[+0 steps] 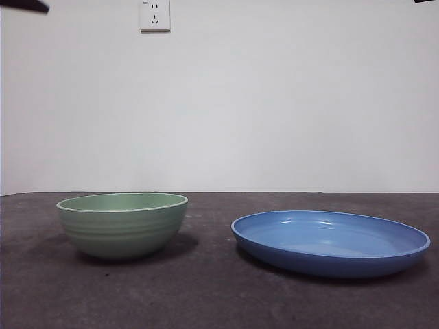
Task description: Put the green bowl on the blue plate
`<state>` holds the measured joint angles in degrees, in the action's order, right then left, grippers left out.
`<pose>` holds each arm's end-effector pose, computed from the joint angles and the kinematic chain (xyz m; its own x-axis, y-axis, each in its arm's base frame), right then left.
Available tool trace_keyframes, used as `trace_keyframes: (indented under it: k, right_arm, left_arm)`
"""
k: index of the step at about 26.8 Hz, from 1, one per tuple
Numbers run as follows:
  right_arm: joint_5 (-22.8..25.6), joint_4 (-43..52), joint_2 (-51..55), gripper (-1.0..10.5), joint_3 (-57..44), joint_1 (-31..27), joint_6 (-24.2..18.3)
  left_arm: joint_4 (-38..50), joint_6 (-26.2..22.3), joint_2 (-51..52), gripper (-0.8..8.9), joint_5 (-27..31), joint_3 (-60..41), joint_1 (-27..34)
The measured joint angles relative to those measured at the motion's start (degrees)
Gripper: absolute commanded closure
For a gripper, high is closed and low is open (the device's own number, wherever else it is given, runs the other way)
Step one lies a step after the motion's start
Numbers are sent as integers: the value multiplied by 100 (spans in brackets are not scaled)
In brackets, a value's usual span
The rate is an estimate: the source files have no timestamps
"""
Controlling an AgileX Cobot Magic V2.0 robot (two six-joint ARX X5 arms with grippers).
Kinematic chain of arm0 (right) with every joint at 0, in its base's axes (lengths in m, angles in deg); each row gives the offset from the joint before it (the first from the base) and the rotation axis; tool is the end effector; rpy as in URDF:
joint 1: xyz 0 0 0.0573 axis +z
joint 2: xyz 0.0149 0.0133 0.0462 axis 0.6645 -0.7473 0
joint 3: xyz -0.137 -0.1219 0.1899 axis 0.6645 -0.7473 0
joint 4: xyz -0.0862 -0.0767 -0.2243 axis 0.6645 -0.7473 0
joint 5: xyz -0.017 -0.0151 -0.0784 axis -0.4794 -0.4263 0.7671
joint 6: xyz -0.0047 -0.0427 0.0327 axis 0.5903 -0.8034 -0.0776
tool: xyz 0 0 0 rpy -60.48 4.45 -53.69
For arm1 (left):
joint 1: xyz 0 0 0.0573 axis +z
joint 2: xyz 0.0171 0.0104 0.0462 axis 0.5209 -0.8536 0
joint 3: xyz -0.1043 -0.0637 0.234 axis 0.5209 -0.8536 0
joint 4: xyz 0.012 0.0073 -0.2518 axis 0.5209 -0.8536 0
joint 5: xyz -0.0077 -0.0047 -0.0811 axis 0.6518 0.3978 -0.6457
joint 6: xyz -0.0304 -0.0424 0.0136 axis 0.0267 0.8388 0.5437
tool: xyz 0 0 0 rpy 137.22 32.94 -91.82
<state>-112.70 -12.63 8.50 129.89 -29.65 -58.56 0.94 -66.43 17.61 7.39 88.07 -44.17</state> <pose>0.1299 0.0422 0.3323 0.7209 0.6588 -0.2151 -0.5174 0.7181 0.4655 0.1469 -0.0514 0.3348 0.5780 -0.7512 -0.3188 0.5807 0.6531 -0.4861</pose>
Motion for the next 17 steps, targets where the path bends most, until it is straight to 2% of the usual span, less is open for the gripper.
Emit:
trace_keyframes:
  k: [5,13,17]
  right_arm:
    - [0,-2,0,384,0,0,-2]
    - [0,-210,0,384,0,0,-4]
    - [0,-321,0,385,0,0,-7]
  left_arm:
    - [-361,-72,-437,189,181,2,0]
    - [-645,-116,-1344,191,1429,2,0]
    - [-533,-118,-1884,191,1504,2,0]
